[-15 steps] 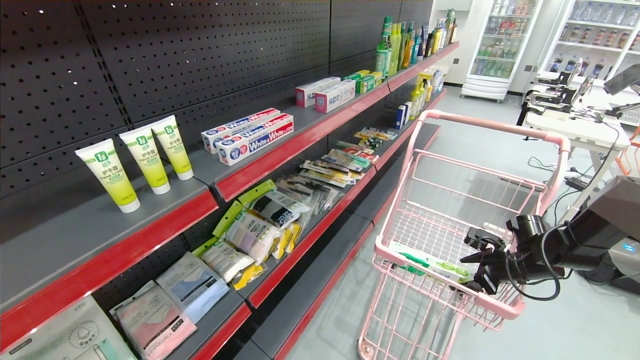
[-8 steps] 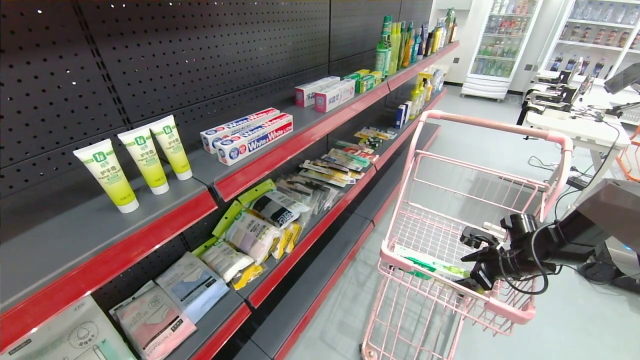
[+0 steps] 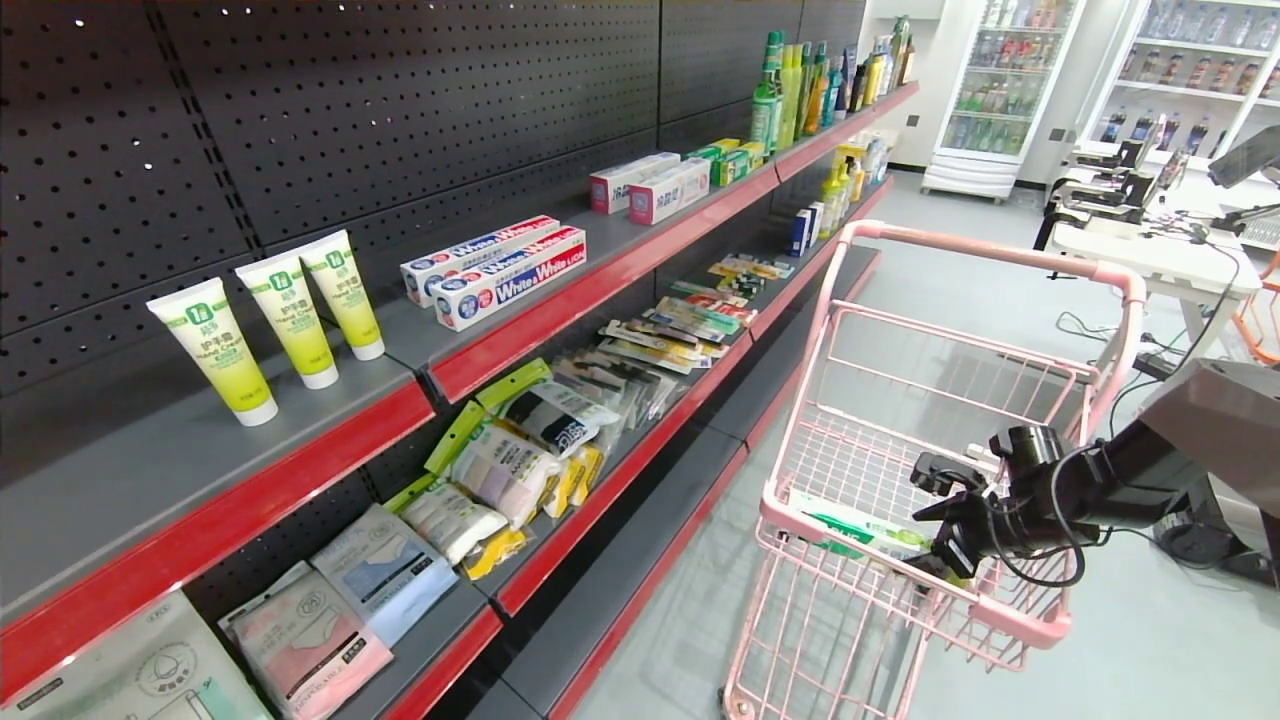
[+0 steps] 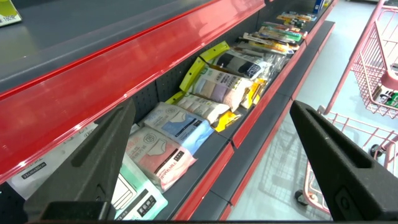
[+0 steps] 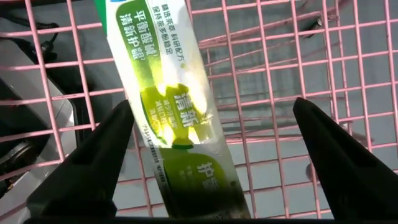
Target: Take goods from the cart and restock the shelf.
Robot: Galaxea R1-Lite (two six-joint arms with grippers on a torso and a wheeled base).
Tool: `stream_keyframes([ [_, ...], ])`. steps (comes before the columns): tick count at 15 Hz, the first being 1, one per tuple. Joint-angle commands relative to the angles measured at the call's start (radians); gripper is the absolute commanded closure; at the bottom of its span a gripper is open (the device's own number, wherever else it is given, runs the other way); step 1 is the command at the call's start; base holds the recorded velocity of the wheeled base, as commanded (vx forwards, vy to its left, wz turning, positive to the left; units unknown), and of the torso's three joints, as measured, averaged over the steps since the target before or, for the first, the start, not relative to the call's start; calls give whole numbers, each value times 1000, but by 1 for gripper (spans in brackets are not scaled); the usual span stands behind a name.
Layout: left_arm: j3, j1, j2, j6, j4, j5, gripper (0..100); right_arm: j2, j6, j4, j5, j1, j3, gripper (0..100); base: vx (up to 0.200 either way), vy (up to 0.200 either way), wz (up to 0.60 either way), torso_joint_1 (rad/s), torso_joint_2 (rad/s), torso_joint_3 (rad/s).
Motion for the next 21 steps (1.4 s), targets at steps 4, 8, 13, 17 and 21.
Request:
stream_keyframes([
  [4, 0, 0, 1, 0, 0, -1, 0, -1, -3, 35, -14, 10, -1, 100, 0, 0, 0, 0, 0, 0],
  [8, 0, 0, 1, 0, 0, 0, 0, -3, -5, 44, -31, 18, -1, 100, 0, 0, 0, 0, 0, 0],
  [13, 0, 0, 1, 0, 0, 0, 0, -50, 66, 70, -39, 6, 1, 100, 0, 0, 0, 0, 0, 0],
  [17, 0, 0, 1, 0, 0, 0, 0, -156, 230, 69, -91, 1, -29, 100, 0, 0, 0, 0, 0, 0],
  [21, 0, 0, 1, -2, 0, -1, 0, -291, 369, 58, -126, 10, 43, 100, 0, 0, 0, 0, 0, 0],
])
